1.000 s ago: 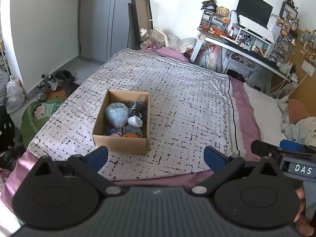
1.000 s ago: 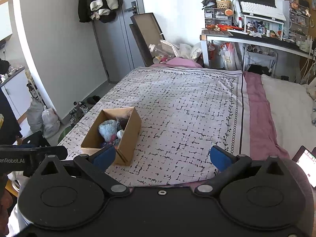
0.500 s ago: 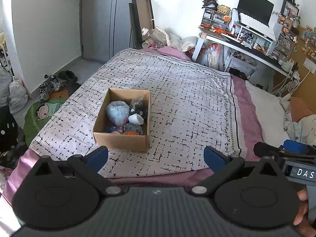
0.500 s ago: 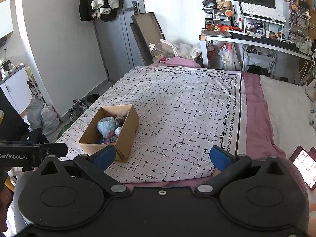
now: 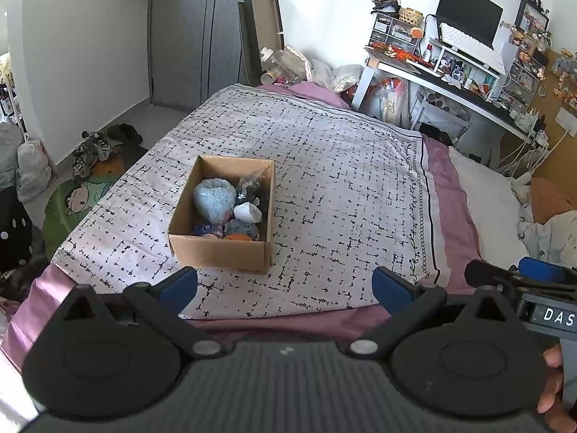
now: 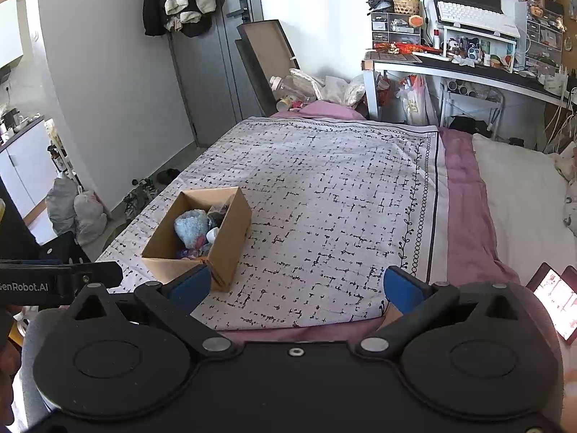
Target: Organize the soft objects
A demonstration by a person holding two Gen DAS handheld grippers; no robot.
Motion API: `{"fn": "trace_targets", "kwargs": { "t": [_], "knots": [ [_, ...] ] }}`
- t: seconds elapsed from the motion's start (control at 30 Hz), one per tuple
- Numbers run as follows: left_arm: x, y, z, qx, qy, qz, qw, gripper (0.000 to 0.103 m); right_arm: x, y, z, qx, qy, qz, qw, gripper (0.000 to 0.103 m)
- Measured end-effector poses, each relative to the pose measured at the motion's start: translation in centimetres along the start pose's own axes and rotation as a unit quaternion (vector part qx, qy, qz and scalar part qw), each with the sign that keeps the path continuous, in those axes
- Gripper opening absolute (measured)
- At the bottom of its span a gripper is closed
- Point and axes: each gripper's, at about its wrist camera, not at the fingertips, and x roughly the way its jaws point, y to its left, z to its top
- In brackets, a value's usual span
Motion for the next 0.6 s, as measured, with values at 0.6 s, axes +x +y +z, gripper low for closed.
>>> {"fn": "trace_targets", "kwargs": {
  "t": [0.6],
  "knots": [
    [0.04, -0.27, -0.42, -0.002, -0.008, -0.011, 0.9999, 0.102, 0.36, 0.04, -0.08, 0.003, 0.003, -0.006, 1.000, 0.103]
  ]
}}
